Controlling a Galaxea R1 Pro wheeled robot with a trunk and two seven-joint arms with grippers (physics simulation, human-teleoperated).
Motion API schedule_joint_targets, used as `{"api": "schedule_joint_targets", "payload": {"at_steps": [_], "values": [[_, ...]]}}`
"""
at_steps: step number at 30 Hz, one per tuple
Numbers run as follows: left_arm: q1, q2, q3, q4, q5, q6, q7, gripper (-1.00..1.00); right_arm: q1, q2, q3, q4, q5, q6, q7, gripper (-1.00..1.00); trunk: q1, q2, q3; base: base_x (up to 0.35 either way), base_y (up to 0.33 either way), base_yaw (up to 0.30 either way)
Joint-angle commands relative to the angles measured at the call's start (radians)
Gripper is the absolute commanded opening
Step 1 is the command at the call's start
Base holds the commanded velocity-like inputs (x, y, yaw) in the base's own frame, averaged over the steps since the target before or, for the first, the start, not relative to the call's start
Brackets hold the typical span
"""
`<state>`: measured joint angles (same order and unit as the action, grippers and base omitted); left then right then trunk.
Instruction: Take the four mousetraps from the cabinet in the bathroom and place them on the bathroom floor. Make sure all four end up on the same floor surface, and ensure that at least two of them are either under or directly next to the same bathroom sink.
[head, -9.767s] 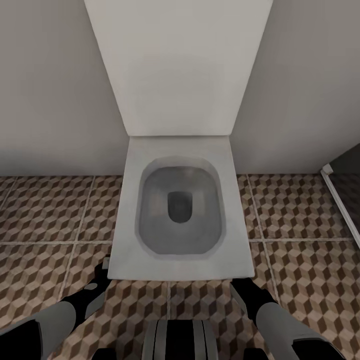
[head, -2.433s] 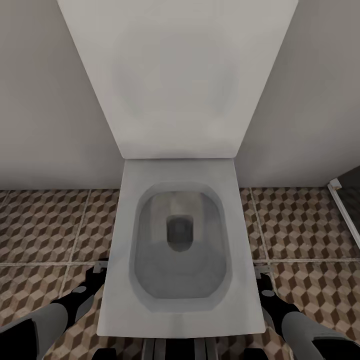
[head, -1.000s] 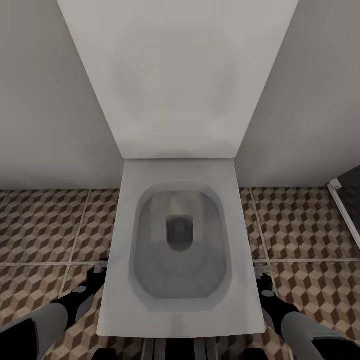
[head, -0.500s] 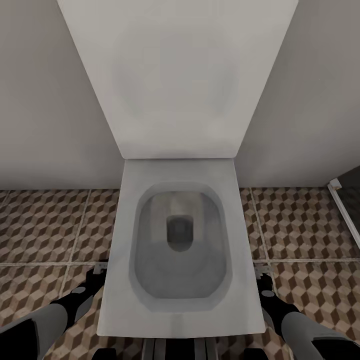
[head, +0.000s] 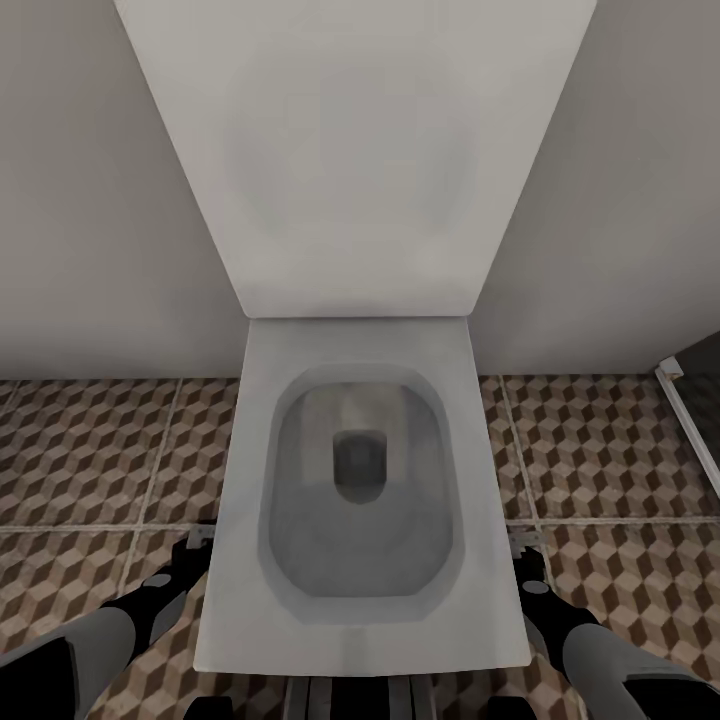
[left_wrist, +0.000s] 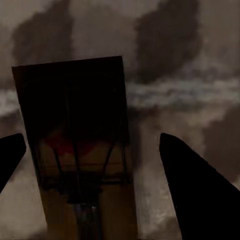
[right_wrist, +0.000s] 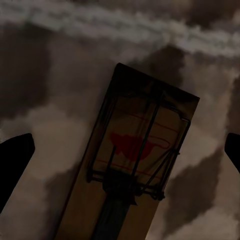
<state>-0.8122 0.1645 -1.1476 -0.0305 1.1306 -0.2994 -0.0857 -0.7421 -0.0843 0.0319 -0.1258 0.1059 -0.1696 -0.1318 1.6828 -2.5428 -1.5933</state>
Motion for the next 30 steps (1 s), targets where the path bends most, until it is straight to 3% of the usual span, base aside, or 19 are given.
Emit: {"api": "schedule_joint_targets", "payload": {"at_steps": [1,30], "values": [[0.000,0.000,-0.006,0.000,0.011,-0.001,-0.005,1.00,0.000,0.000,0.005,0.002,0.011,0.001,-0.006,1.00,0.000,0.000,-0.001,0.000,0.000,0.000],[0.001,-0.002,-0.007,-0.004,0.007,0.008,-0.006,1.00,0.000,-0.001,0.003,0.002,0.011,0.001,-0.006,1.00,0.000,0.000,-0.001,0.000,0.000,0.000]]}}
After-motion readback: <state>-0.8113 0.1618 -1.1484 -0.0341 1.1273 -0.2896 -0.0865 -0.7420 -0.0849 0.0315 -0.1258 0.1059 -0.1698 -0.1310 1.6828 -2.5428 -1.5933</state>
